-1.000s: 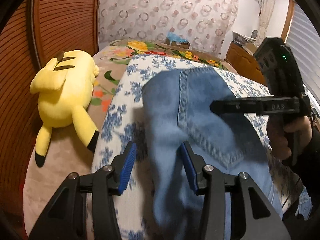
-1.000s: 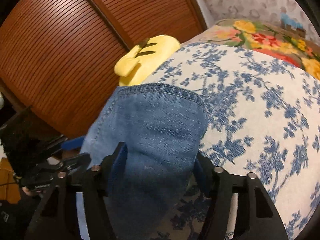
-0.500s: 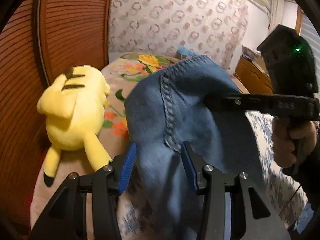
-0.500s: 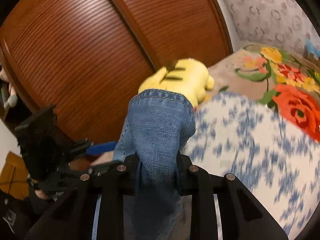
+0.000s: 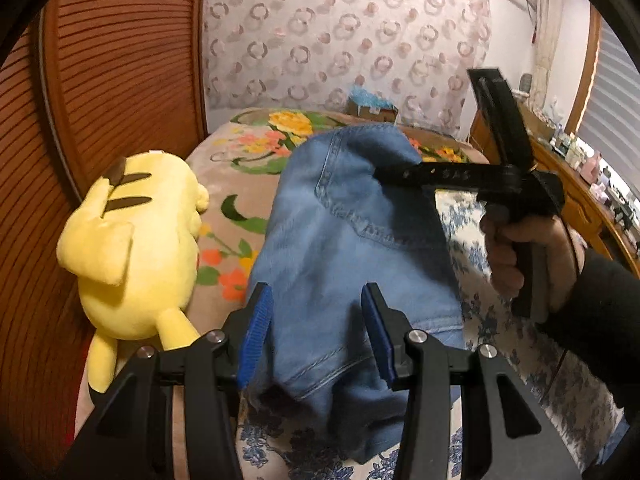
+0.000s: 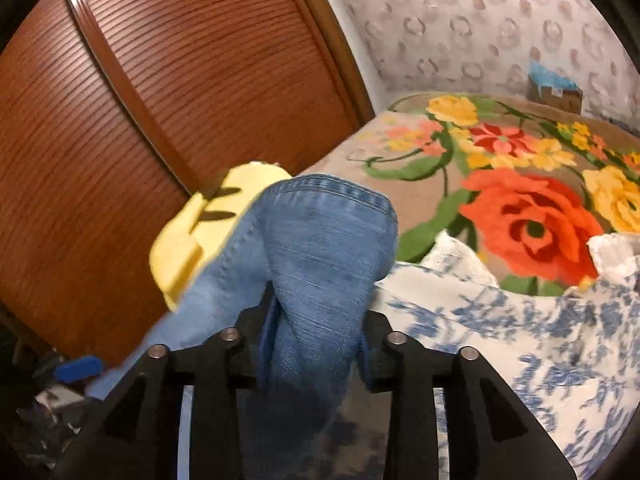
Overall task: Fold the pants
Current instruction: 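Carry the folded jeans with the right tool toward the yellow plush toy, then lower the jeans onto the bed beside the plush toy and open the right tool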
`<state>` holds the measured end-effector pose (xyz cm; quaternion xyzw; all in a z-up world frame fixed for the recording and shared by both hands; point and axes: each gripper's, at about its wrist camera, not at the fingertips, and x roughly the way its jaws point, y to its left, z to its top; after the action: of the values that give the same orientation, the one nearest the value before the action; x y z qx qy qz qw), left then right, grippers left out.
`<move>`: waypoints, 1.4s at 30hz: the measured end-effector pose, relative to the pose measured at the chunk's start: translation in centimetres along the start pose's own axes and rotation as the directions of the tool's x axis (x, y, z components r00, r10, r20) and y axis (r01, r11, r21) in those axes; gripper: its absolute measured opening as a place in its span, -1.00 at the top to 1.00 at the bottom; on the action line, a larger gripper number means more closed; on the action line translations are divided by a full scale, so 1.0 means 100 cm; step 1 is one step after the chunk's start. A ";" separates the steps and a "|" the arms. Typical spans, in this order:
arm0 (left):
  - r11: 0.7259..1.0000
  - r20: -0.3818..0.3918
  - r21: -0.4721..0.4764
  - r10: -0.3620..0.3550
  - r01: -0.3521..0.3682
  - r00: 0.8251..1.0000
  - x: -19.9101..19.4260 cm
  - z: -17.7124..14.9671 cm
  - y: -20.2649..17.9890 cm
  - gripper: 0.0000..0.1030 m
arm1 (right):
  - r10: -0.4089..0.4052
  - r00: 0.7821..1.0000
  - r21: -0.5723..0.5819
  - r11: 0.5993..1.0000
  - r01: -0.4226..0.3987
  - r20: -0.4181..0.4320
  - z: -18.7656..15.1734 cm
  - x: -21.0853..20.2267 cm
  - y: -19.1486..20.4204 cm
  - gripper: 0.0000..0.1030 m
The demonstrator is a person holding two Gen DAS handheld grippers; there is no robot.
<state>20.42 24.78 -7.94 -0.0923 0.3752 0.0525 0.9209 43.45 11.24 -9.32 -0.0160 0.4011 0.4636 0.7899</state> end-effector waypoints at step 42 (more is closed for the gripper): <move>0.999 0.143 0.020 0.035 -0.038 0.989 -0.080 -0.033 -0.070 0.11 | -0.268 0.942 -0.125 0.947 0.296 0.201 -0.109 -0.191 0.064 0.40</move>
<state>13.60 17.03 -3.74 -0.0711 0.3106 0.0715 0.9452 27.19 -3.15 -2.07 -0.0918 0.2843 0.3743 0.8778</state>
